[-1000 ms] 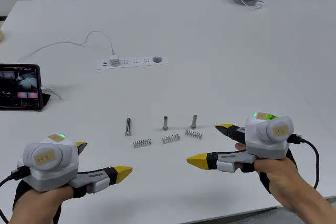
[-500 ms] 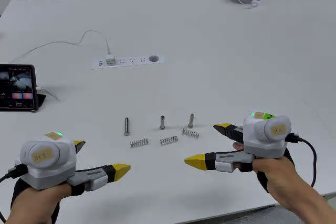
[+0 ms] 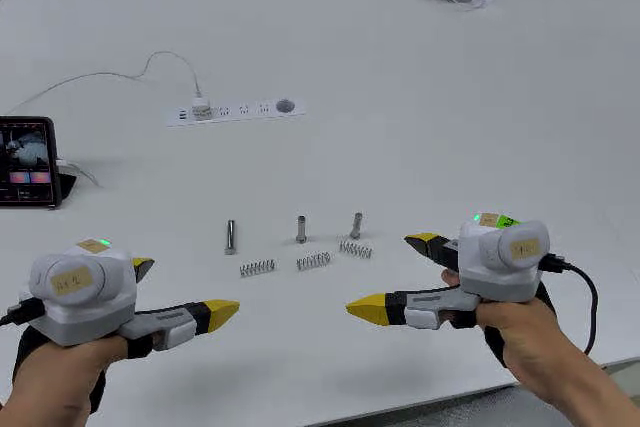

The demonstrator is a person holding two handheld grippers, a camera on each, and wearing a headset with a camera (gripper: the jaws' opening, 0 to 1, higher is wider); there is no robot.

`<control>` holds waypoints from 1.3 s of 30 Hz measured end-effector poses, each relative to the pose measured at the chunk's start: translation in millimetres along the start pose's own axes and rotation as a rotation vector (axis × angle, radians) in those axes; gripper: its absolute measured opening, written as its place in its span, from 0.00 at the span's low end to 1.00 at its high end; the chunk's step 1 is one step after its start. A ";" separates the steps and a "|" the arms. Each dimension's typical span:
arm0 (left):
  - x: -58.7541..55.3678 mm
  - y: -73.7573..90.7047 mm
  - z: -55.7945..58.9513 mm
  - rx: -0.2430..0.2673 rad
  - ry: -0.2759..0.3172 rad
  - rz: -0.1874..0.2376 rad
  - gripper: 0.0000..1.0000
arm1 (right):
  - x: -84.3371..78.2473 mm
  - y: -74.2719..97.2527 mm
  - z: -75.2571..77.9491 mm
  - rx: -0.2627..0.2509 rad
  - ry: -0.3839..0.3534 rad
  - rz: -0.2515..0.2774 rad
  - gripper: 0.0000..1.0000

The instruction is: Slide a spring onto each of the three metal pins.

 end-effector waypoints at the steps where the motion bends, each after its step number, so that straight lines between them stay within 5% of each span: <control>1: 0.7 -0.7 -0.5 0.000 0.001 0.001 0.86 | -0.3 0.1 0.4 -0.002 -0.001 -0.001 0.95; 22: 11.9 -25.5 -19.1 -0.002 -0.004 -0.028 0.83 | -7.4 4.2 3.0 -0.014 -0.026 -0.011 0.95; 39: 7.8 -48.6 -34.2 0.013 0.037 -0.047 0.76 | -15.1 3.3 -0.2 -0.009 -0.046 -0.025 0.94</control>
Point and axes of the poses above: the centre of the closed fingertips' face, and the gripper's own axes: y roughly backward along the fingers, z roughly to its right, x roughly out of its top, the point moved 8 cm from there along y, roughly backward along the fingers, and after that the axes turned 3 degrees about -x, right-handed, at the moved point
